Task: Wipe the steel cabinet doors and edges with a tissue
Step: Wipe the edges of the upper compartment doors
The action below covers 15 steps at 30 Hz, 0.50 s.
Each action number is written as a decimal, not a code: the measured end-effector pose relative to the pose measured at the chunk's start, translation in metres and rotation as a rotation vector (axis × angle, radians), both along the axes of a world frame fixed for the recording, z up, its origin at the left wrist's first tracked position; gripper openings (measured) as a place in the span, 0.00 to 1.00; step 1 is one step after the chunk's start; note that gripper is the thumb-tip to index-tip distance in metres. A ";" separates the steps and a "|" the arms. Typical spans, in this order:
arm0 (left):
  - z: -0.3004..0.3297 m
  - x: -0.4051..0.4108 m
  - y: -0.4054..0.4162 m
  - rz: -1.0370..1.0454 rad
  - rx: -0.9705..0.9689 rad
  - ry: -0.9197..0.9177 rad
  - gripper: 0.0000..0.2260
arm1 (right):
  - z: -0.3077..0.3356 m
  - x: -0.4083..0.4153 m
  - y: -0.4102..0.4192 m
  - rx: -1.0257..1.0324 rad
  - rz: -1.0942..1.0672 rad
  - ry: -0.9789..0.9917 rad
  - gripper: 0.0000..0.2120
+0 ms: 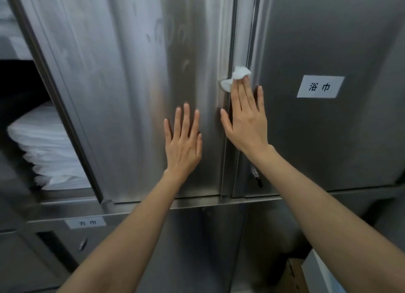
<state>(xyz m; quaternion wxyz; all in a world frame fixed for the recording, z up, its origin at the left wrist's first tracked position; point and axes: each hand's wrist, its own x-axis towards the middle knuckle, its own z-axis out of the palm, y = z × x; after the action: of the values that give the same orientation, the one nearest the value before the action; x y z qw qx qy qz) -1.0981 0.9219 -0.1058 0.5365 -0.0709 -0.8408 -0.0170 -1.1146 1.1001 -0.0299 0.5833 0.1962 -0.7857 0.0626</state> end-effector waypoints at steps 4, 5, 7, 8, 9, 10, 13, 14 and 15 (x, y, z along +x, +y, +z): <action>-0.008 -0.020 -0.014 0.033 -0.091 0.116 0.27 | -0.040 0.000 -0.001 -0.020 0.005 -0.041 0.30; -0.009 -0.024 -0.016 0.036 -0.093 0.147 0.27 | -0.065 0.002 0.000 0.001 -0.015 -0.070 0.31; -0.012 -0.028 -0.016 0.040 -0.090 0.185 0.27 | -0.121 0.008 0.003 0.069 -0.060 -0.137 0.32; -0.012 -0.028 -0.015 0.036 -0.090 0.191 0.27 | -0.143 0.012 0.004 0.099 -0.081 -0.165 0.33; -0.012 -0.028 -0.015 0.027 -0.090 0.194 0.27 | -0.155 0.014 0.005 0.115 -0.088 -0.180 0.33; -0.012 -0.027 -0.015 0.017 -0.091 0.199 0.27 | -0.154 0.013 0.004 0.115 -0.082 -0.182 0.33; -0.012 -0.028 -0.017 0.019 -0.101 0.205 0.27 | -0.088 0.003 0.000 0.068 -0.054 -0.070 0.30; -0.012 -0.027 -0.017 0.023 -0.102 0.201 0.27 | -0.057 -0.001 0.001 0.041 -0.041 -0.019 0.29; -0.012 -0.027 -0.017 0.024 -0.103 0.201 0.27 | -0.029 -0.006 0.003 0.016 -0.027 0.023 0.29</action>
<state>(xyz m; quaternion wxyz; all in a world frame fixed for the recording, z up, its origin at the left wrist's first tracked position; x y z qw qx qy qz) -1.1252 0.9054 -0.1181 0.6138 -0.0895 -0.7834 0.0398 -1.1202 1.1030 -0.0591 0.5915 0.1912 -0.7820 0.0461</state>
